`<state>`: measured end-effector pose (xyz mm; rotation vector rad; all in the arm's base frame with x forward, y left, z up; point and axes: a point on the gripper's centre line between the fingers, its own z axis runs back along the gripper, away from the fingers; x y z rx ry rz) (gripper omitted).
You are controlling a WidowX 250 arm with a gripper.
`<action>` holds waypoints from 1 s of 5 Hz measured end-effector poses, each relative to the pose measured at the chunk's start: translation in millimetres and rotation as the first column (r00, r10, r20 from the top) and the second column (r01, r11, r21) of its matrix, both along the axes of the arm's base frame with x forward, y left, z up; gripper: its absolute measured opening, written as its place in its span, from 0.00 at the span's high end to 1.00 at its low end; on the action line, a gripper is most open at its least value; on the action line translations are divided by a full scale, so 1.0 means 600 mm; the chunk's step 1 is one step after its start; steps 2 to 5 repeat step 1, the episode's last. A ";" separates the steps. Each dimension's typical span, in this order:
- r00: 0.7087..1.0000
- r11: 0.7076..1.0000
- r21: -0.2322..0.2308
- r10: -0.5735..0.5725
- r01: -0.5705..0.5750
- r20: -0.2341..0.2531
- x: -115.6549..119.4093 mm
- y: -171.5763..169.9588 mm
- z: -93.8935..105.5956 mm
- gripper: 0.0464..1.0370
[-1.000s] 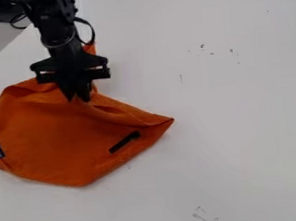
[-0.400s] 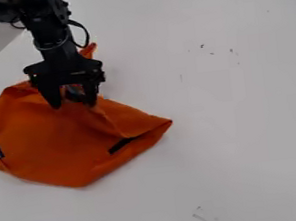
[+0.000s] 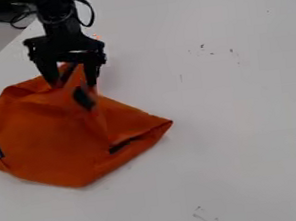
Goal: Fold the cloth from top right to the middle
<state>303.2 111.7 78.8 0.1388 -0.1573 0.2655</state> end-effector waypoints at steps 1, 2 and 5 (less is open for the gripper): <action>0.999 0.999 0.011 -0.032 0.032 0.008 0.010 0.000 0.015 0.04; 0.999 0.999 0.011 -0.032 0.032 0.008 0.010 0.000 0.015 0.04; 0.999 0.999 0.011 -0.032 0.032 0.008 0.010 0.000 0.015 0.04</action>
